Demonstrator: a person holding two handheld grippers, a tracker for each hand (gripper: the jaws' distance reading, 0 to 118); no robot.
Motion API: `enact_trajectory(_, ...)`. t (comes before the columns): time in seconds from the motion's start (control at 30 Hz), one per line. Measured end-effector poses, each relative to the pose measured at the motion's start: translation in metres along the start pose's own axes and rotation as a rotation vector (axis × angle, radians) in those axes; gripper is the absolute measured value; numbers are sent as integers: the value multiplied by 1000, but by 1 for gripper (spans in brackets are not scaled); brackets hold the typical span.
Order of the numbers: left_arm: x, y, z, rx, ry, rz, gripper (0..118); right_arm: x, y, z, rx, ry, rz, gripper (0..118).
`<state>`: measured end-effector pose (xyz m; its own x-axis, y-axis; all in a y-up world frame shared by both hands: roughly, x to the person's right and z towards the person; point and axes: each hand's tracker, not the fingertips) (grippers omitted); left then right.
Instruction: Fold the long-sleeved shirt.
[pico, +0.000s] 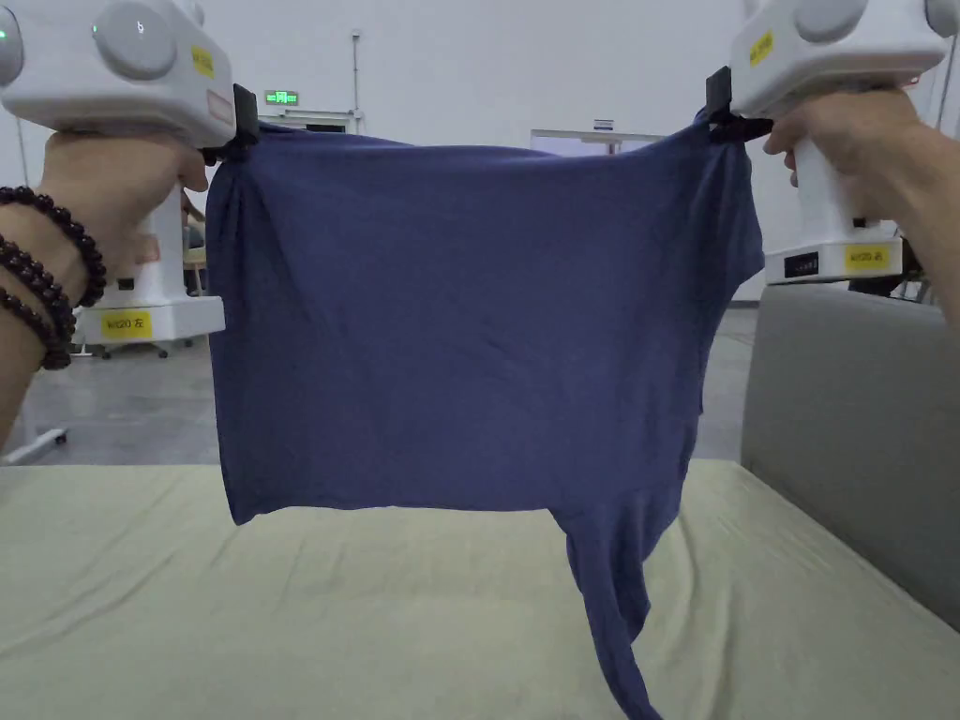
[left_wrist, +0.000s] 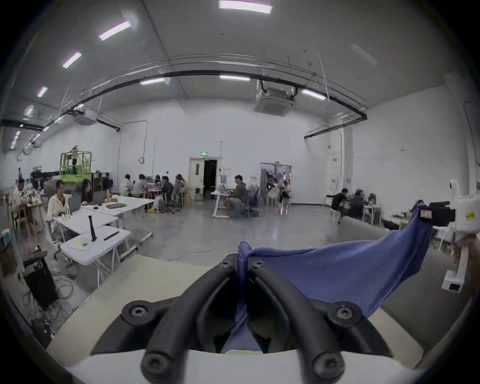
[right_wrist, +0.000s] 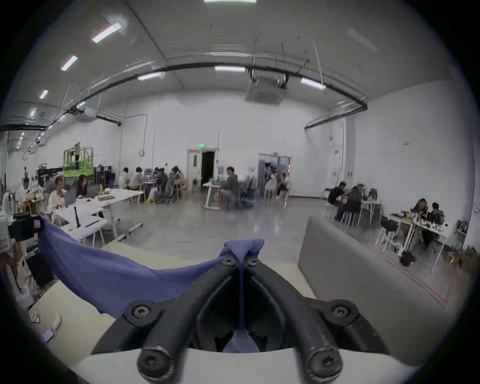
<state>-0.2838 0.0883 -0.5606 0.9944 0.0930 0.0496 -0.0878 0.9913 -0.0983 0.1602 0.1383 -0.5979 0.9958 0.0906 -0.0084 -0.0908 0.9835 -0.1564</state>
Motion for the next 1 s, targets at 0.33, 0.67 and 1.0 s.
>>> enact_trajectory(0.33,-13,-55,-33,-110,4,-13,0,-7,-60,-35,-133,17,10,0)
enact_trajectory(0.67,-17,-257,-56,-446,-1,-32,0,-19,-281,-99,-460,81,-40,0)
enact_trajectory(1.0,-28,-315,-7,-509,-55,26,0,-19,-337,-67,-523,136,-41,0)
